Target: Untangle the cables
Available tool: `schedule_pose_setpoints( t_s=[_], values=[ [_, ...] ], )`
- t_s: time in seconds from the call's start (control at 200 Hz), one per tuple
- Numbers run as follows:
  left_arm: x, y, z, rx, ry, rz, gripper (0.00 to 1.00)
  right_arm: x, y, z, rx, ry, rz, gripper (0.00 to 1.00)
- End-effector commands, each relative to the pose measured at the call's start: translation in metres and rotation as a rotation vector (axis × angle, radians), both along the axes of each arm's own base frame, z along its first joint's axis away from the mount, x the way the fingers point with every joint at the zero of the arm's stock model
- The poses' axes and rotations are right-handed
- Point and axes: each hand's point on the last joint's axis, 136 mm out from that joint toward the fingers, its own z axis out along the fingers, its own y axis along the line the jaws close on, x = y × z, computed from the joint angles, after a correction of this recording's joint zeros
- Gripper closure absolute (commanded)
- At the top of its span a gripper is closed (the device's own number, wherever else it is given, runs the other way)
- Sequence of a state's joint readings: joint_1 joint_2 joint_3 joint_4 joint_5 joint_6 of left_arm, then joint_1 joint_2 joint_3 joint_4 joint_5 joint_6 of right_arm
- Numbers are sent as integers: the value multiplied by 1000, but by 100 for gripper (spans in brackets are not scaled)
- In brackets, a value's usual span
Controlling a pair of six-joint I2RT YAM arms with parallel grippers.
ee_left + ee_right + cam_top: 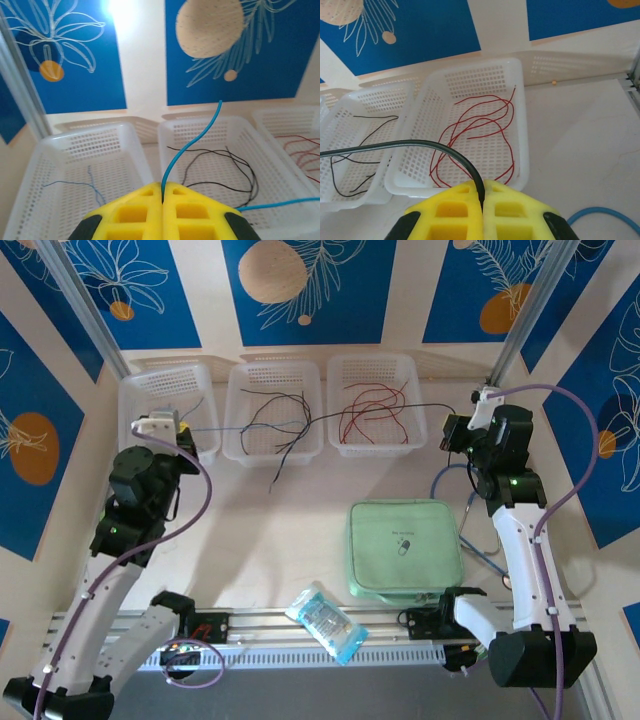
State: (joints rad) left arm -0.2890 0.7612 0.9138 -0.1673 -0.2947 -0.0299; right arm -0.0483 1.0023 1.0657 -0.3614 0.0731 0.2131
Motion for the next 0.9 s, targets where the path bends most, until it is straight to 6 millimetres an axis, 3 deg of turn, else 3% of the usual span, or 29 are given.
schedule_pose_setpoints(
  t_s=[0.0,0.205,0.545,0.75,0.895],
  values=[
    [-4,27,9,-29,-56,146,100,-6,-17,21,-16,-50,-92,100],
    [-22,60,9,-72,-174,319,100,-11,-40,19,-27,-55,-208,100],
    [-35,78,8,-82,-199,411,100,-21,-67,21,-22,-71,-328,100],
    [-31,73,8,-98,-197,380,100,-25,-66,27,0,-95,-308,100],
    [-22,57,12,-106,-190,292,100,-27,-59,34,12,-113,-275,100]
  ],
)
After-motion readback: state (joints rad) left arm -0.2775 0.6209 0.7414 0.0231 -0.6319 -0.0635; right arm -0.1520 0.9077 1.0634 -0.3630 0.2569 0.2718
